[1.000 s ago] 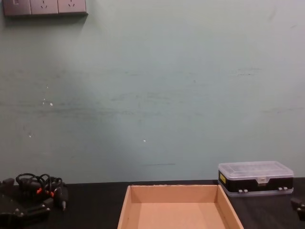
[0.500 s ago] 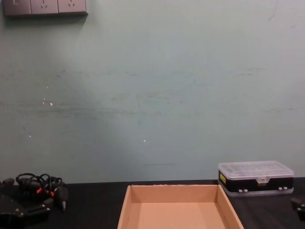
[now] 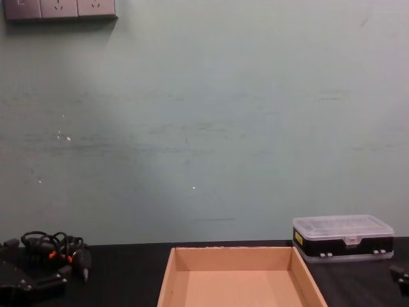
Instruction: Use one hand to pick up the angle iron from the table and place it into the box.
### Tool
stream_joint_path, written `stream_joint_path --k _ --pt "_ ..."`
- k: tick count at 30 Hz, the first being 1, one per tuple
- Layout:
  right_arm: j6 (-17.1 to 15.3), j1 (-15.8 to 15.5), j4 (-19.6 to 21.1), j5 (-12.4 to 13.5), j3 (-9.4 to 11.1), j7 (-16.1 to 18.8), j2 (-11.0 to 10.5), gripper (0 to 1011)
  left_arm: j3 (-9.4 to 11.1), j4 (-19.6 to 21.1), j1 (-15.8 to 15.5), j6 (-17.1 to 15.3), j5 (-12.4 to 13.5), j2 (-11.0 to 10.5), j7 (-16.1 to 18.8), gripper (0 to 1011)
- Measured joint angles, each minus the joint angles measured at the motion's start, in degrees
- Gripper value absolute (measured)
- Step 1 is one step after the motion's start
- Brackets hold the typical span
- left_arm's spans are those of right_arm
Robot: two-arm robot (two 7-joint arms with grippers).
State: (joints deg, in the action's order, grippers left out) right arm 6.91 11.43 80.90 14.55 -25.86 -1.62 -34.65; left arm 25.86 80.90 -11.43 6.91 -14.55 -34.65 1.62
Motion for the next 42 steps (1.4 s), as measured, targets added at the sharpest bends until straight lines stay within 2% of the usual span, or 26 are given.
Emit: stream_joint_path --k 3,6,9,12,13,15,16,19,20,21,22,24,25,26,27,28,29,32,37,42 --pt "-0.01 -0.01 0.01 0.0 0.04 0.02 0.0 1003 0.0 0.0 0.0 0.0 0.0 0.0 0.0 1011" --pt "-0.46 -1.21 1.89 1.16 1.25 0.96 -0.64 1003 0.0 0.0 0.0 0.0 0.0 0.0 0.0 1011" --pt "-1.13 -2.92 4.43 2.76 2.66 2.31 -1.59 1003 0.0 0.0 0.0 0.0 0.0 0.0 0.0 1011" --pt "-1.99 -6.4 9.19 5.03 4.81 4.03 -3.75 1003 0.0 0.0 0.0 0.0 0.0 0.0 0.0 1011" --pt "-1.99 -6.4 9.19 5.03 4.81 4.03 -3.75 1003 0.0 0.0 0.0 0.0 0.0 0.0 0.0 1011" --pt "-2.54 -8.89 12.53 7.16 6.5 5.45 -5.45 1003 0.0 0.0 0.0 0.0 0.0 0.0 0.0 1011" --pt "-3.1 -10.73 14.9 8.68 7.7 6.81 -6.98 1003 0.0 0.0 0.0 0.0 0.0 0.0 0.0 1011" --pt "-4.04 -13.25 17.96 10.66 9.07 9.36 -9.51 1003 0.0 0.0 0.0 0.0 0.0 0.0 0.0 1011" --pt "-4.6 -14.87 19.78 12.02 9.9 11.74 -11.47 1003 0.0 0.0 0.0 0.0 0.0 0.0 0.0 1011" --pt "-4.87 -15.74 20.67 12.61 10.24 13.05 -12.57 1003 0.0 0.0 0.0 0.0 0.0 0.0 0.0 1011" --pt "-5.5 -17.04 22.2 13.57 10.71 15.85 -14.96 1003 0.0 0.0 0.0 0.0 0.0 0.0 0.0 1011" --pt "-6.1 -17.95 23.26 14.17 10.92 18.7 -16.97 1003 0.0 0.0 0.0 0.0 0.0 0.0 0.0 1012" --pt "-6.52 -18.71 24.03 14.37 10.95 21.5 -19.1 1003 0.0 0.0 0.0 0.0 0.0 0.0 0.0 1011" --pt "-6.86 -19.05 24.47 14.29 10.75 24.29 -20.84 1003 0.0 0.0 0.0 0.0 0.0 0.0 0.0 1011" --pt "-7.0 -19.08 24.59 14.11 10.52 25.55 -21.58 1003 0.0 0.0 0.0 0.0 0.0 0.0 0.0 1011" --pt "-7.0 -19.08 24.59 14.11 10.52 25.55 -21.58 1003 0.0 0.0 0.0 0.0 0.0 0.0 0.0 1011" --pt "-7.24 -19.0 24.66 13.36 9.97 27.56 -22.71 1003 0.0 0.0 0.0 0.0 0.0 0.0 0.0 1012" --pt "-8.29 -18.33 24.35 11.83 9.17 29.63 -23.54 1003 0.0 0.0 0.0 0.0 0.0 0.0 0.0 1011" --pt "-10.75 -16.21 22.83 9.37 7.79 30.87 -23.06 1003 0.0 0.0 0.0 0.0 0.0 0.0 0.0 1011" --pt "-12.99 -12.68 20.31 6.68 5.74 32.3 -20.49 1003 0.0 0.0 0.0 0.0 0.0 0.0 0.0 1011"
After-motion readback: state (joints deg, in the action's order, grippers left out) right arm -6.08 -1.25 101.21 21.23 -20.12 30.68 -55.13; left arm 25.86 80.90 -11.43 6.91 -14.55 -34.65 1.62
